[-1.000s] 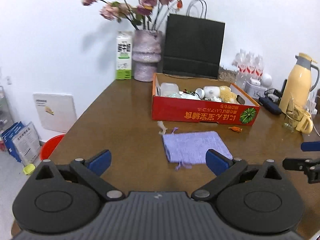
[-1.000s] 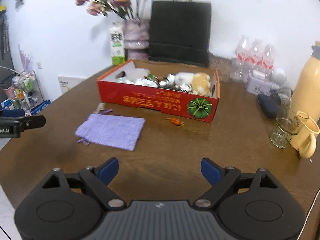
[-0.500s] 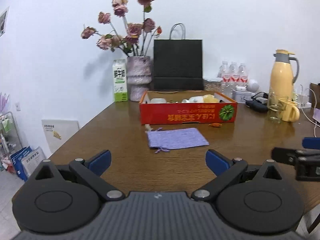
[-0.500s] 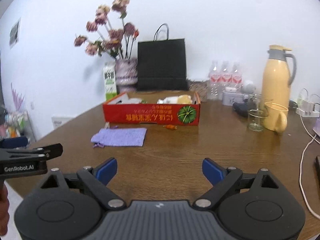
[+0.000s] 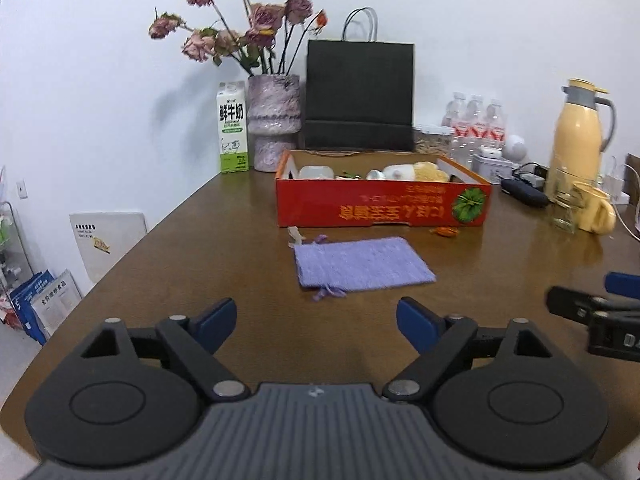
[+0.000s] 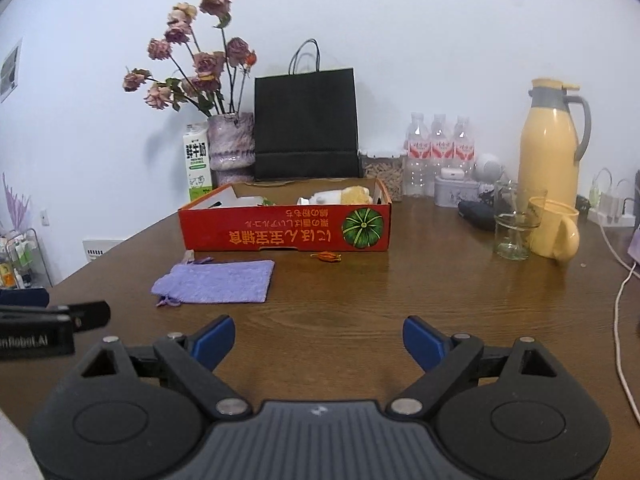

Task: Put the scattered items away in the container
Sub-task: 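Lower the right tool onto the small orange item and close it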

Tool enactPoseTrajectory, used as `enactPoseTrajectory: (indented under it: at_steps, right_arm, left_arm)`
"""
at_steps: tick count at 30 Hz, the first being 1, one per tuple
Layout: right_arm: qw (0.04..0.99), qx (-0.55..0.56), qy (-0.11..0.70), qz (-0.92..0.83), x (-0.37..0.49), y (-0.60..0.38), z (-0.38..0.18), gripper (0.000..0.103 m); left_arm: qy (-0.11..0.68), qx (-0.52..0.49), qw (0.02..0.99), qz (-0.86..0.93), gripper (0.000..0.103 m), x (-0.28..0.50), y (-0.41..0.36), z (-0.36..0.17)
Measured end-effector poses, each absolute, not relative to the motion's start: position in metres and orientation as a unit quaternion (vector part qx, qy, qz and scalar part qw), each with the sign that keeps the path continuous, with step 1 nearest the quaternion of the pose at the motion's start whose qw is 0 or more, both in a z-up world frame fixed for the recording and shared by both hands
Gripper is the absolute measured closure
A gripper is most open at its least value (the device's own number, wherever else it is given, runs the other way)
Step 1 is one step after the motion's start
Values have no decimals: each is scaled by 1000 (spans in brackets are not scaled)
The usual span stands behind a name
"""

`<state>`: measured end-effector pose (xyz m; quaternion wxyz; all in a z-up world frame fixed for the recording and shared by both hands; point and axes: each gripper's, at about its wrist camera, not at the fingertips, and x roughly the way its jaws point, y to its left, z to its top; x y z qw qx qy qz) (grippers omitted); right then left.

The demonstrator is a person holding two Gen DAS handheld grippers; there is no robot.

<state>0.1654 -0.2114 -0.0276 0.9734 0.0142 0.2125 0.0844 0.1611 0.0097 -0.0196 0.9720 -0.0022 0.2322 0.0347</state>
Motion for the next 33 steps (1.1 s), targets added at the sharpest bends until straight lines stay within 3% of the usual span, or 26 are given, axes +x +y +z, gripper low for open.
enactPoseTrajectory:
  at_steps: [1,6,8,12,16,22,23,27,30,31,33]
  right_arm:
    - [973,16,215,81,172,-212,-28,13]
    - [970,13,234,62,208,-214,-33,13]
    - [969,12,239,66,222,-216,-34,17]
    - [963,-5,256,80,261,-211,-37,21]
    - [955,6,283,90,305,-206,-43,35]
    - [949,-2,296,106,368,-193,-49,38]
    - [949,-9,298,106,378,-190,-51,41]
    - [947,-35,300,105,404,-179,-56,51]
    - [944,-38,310,104,413,-174,-62,67]
    - [943,-38,315,104,415,-173,-64,78]
    - [943,-30,315,106,415,-172,-64,84]
  left_arm:
    - [239,0,971,32,15,171,13,-22]
    - [283,-32,957,47,44,218,35,-34]
    - [292,-56,954,43,50,238,46,-33]
    - [316,-65,946,14,51,285,60,-31]
    - [322,-71,944,10,52,323,71,-28]
    - [344,-62,937,5,56,381,76,-41]
    - [354,-66,933,8,64,388,77,-45]
    - [347,-83,934,3,77,396,82,-53]
    - [338,-68,939,-5,93,396,78,-56]
    - [336,-67,939,-10,94,394,77,-56]
    - [336,-83,938,-13,95,391,78,-57]
